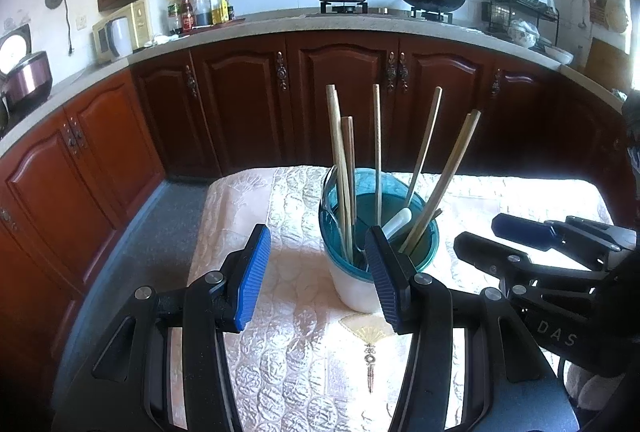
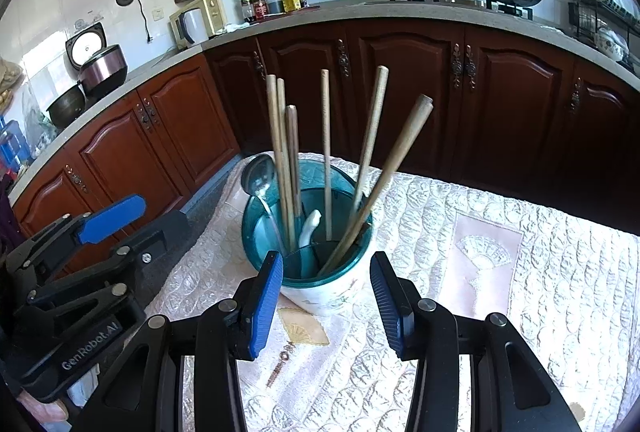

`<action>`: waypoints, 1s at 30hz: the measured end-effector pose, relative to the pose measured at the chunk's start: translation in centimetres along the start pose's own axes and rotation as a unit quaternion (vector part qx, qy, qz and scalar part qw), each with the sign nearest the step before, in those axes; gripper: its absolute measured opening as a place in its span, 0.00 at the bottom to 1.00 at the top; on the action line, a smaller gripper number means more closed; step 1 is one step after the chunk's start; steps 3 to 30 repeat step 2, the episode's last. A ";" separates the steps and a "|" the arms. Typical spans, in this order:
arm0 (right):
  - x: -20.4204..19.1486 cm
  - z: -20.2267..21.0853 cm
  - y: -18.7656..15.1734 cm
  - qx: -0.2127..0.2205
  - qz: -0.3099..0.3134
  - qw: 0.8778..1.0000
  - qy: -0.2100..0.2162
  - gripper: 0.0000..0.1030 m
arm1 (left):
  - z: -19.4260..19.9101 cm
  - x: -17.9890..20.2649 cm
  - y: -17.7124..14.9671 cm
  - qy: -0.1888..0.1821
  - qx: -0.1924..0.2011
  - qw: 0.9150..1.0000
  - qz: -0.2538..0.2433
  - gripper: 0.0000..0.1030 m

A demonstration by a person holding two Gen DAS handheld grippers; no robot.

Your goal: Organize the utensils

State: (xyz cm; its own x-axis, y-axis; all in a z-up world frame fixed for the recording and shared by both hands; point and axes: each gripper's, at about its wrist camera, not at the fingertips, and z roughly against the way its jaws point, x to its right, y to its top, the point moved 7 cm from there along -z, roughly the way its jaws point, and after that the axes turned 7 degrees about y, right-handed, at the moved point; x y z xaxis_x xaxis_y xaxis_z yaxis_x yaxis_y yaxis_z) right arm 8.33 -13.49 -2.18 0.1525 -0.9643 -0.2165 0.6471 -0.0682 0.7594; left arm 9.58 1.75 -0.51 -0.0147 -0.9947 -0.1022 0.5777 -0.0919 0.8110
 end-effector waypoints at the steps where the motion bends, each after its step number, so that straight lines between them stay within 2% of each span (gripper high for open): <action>1: 0.5 0.1 -0.2 0.002 -0.002 1.000 -0.003 0.42 | -0.1 0.0 0.0 0.000 -0.001 1.000 0.000 0.48; 30: 0.5 0.1 -0.2 0.002 -0.002 1.000 -0.003 0.42 | -0.1 0.0 -0.1 -0.001 -0.003 1.000 0.001 0.48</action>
